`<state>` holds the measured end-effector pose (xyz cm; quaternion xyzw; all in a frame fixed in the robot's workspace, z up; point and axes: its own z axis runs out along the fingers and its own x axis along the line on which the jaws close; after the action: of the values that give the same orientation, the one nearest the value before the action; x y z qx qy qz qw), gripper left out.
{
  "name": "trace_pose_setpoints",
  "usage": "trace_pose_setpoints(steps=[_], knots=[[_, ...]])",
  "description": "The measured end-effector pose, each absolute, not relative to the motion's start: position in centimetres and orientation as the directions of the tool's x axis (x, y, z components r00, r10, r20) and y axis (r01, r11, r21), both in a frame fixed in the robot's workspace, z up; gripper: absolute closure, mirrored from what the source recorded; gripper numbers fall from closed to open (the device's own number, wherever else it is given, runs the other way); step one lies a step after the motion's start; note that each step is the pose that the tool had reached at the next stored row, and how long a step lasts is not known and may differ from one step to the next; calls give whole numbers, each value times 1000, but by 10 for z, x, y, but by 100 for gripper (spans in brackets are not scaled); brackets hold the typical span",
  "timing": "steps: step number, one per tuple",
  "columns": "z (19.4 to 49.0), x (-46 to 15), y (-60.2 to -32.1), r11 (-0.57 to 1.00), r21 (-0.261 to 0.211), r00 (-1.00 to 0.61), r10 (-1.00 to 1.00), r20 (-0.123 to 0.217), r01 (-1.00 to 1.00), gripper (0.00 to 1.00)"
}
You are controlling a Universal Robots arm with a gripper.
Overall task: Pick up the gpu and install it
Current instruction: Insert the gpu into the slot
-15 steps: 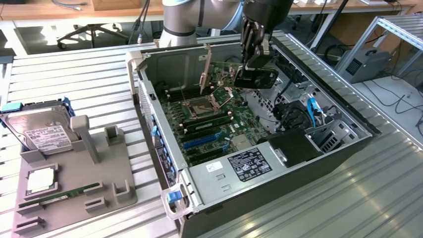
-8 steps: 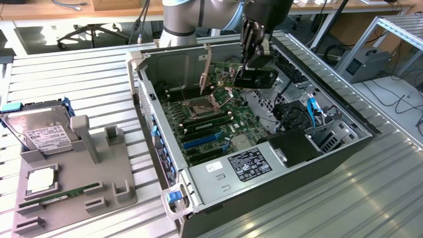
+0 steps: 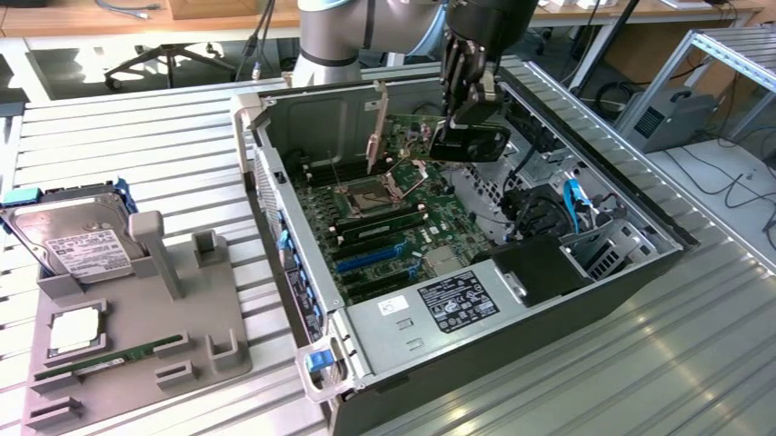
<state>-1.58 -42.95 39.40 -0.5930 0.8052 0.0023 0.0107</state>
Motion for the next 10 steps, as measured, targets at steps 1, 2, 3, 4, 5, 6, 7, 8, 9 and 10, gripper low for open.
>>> trace_pose_setpoints(steps=[1, 2, 3, 4, 5, 6, 7, 8, 9, 10], knots=[[394, -16, -429, 294, -9, -294, -956, -20, -956, 73], [394, -16, -429, 292, -9, -292, -956, -20, -956, 73], [394, -16, -429, 291, -9, -291, -957, -20, -957, 73], [394, -16, -429, 289, -9, -289, -957, -20, -957, 73], [394, -16, -429, 287, -9, -287, -958, -20, -958, 73], [394, -16, -429, 286, -9, -286, -958, -19, -958, 73], [394, -16, -429, 285, -9, -284, -958, -19, -959, 73], [394, -16, -429, 282, -9, -282, -959, -19, -959, 73], [394, -16, -429, 280, -9, -280, -960, -19, -960, 73], [394, -16, -429, 279, -9, -279, -960, -19, -960, 73]])
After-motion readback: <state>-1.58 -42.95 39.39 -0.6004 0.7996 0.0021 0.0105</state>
